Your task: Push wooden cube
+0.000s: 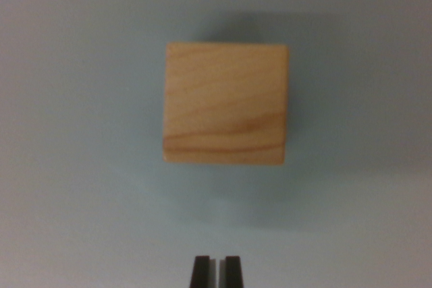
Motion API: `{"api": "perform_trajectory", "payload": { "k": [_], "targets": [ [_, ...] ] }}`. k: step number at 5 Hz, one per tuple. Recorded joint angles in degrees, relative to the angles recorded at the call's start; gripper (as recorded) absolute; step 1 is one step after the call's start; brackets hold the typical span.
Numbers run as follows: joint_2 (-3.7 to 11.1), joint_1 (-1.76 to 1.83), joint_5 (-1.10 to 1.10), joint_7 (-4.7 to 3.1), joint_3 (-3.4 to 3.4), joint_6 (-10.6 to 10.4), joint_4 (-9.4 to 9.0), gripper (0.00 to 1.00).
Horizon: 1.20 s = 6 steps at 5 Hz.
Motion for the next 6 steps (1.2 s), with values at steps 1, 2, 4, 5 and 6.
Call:
{"api": "perform_trajectory", "payload": {
  "k": [1, 2, 4, 5, 6],
  "targets": [
    [0.00, 0.00, 0.00, 0.00, 0.00, 0.0, 0.00, 0.00],
    [0.12, -0.15, -0.07, -0.33, -0.17, -1.6, -1.50, 0.00],
    [0.22, -0.28, -0.13, -0.60, -0.32, -2.9, -2.77, 0.00],
    [0.22, -0.28, -0.13, -0.60, -0.32, -2.9, -2.77, 0.00],
    [0.30, -0.39, -0.18, -0.83, -0.44, -3.9, -3.80, 0.00]
  ]
}}
